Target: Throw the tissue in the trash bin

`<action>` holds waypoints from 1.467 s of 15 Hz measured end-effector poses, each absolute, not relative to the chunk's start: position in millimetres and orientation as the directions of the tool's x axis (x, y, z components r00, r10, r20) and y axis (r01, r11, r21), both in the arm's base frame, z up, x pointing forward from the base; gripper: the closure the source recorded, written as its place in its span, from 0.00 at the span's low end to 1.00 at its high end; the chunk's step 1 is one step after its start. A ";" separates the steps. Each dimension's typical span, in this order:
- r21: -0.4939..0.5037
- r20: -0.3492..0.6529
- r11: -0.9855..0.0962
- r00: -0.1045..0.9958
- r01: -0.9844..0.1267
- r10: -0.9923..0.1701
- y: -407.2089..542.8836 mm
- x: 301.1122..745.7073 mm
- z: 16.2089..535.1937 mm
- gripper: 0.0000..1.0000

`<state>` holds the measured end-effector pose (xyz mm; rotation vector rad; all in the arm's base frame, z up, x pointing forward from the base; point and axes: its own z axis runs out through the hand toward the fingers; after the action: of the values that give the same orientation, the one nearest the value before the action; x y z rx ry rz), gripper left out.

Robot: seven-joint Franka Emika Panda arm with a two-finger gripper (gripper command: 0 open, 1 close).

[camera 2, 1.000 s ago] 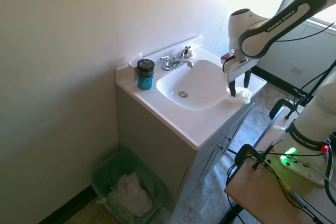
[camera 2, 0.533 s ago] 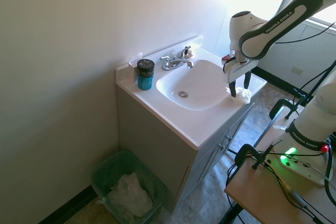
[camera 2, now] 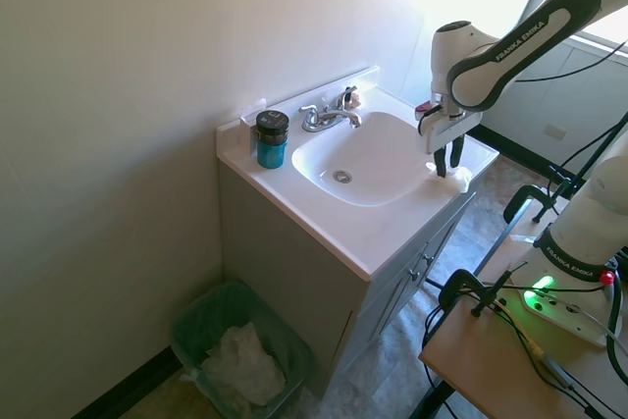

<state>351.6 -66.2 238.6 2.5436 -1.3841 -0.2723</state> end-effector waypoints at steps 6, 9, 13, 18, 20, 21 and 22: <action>0.282 -0.061 -0.536 0.543 -0.796 -0.838 -66.1 353.2 240.3 1.00; 0.256 -0.066 -0.537 0.539 -0.804 -0.840 -64.9 356.5 248.5 1.00; 0.189 -0.079 -0.560 0.556 -0.807 -0.828 -33.8 364.6 281.6 1.00; 0.076 -0.004 -0.655 0.657 -0.752 -0.754 92.0 385.5 350.5 1.00; 0.043 0.034 -0.687 0.688 -0.726 -0.725 154.5 394.1 367.8 1.00; 0.033 0.039 -0.703 0.704 -0.711 -0.710 183.5 398.2 371.1 1.00; 0.027 0.043 -0.715 0.715 -0.699 -0.697 210.1 403.6 370.9 1.00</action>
<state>403.6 210.1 370.9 2.8709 -1.1689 0.0466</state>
